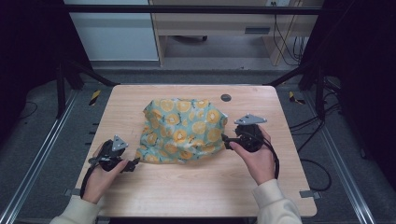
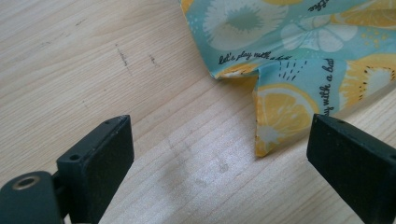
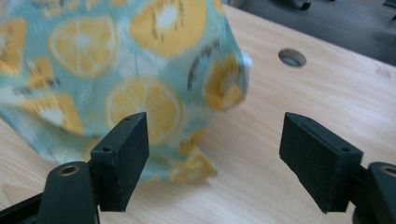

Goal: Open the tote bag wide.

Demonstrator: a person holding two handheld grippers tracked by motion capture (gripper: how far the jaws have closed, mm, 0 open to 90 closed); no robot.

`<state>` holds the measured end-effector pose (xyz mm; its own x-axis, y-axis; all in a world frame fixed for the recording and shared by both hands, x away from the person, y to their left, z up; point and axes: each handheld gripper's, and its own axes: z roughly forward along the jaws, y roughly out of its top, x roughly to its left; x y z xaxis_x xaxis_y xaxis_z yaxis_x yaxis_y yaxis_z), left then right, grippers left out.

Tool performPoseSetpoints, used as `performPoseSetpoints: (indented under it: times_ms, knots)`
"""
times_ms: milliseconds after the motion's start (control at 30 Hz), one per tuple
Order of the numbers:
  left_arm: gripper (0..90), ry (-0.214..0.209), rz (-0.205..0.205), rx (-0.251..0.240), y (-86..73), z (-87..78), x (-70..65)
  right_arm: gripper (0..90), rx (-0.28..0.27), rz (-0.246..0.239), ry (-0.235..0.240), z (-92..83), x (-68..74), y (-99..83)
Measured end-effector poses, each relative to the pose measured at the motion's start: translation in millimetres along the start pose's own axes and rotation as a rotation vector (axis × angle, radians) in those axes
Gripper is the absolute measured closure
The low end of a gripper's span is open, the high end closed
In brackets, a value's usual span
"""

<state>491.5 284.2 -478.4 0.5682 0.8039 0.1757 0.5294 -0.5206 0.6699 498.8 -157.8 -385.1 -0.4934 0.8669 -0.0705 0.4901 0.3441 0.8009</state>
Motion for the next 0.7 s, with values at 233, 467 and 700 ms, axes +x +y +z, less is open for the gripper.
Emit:
performPoseSetpoints:
  times_ms: [233,467,700]
  knots:
    - [7.1,0.009,0.0,-0.01,0.0,-0.8,0.5,32.2,-0.011,-0.015,0.054,10.7,1.0,42.1]
    - [7.3,0.008,-0.002,-0.015,-0.1,-1.0,1.2,32.0,-0.001,-0.011,0.087,33.2,6.9,82.4]
    - [7.5,0.006,0.001,-0.018,0.6,-2.3,1.1,29.7,0.054,0.006,0.098,57.7,11.0,99.9]
